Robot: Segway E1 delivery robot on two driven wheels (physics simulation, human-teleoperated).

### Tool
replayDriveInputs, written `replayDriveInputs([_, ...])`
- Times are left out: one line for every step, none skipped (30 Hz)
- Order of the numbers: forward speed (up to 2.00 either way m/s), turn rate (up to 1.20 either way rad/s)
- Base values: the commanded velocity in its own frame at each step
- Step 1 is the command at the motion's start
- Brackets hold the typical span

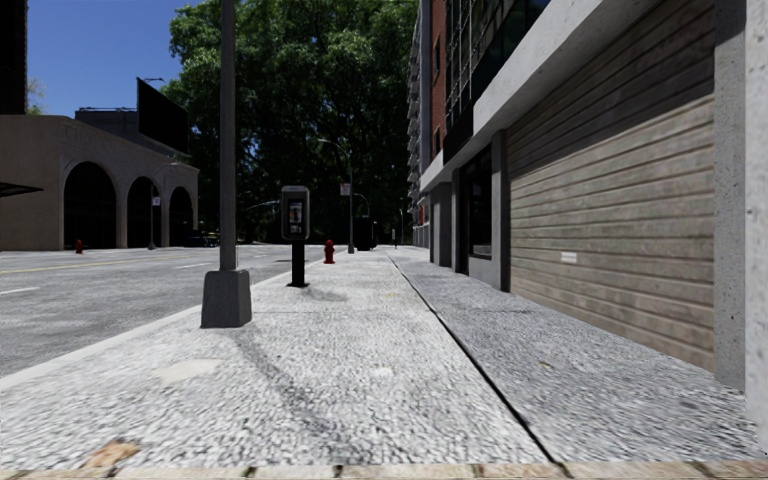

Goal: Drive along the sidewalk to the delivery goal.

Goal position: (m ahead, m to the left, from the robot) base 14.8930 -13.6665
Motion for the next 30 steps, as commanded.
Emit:
replayDriveInputs([2.0, 0.0])
replayDriveInputs([2.0, 0.0])
replayDriveInputs([2.0, 0.0])
replayDriveInputs([2.0, 0.0])
replayDriveInputs([2.0, 0.0])
replayDriveInputs([2.0, 0.0])
replayDriveInputs([2.0, 0.0])
replayDriveInputs([2.0, 0.0])
replayDriveInputs([2.0, 0.0])
replayDriveInputs([2.0, 0.0])
replayDriveInputs([2.0, 0.0])
replayDriveInputs([2.0, 0.0])
replayDriveInputs([2.0, 0.0])
replayDriveInputs([2.0, 0.0])
replayDriveInputs([2.0, 0.0])
replayDriveInputs([2.0, 0.0])
replayDriveInputs([2.0, 0.0])
replayDriveInputs([2.0, 0.0])
replayDriveInputs([2.0, 0.0])
replayDriveInputs([2.0, 0.0])
replayDriveInputs([2.0, 0.0])
replayDriveInputs([2.0, 0.0])
replayDriveInputs([2.0, 0.0])
replayDriveInputs([2.0, 0.0])
replayDriveInputs([2.0, 0.0])
replayDriveInputs([2.0, 0.0])
replayDriveInputs([2.0, 0.0])
replayDriveInputs([2.0, 0.0])
replayDriveInputs([2.0, 0.0])
replayDriveInputs([2.0, 0.0])
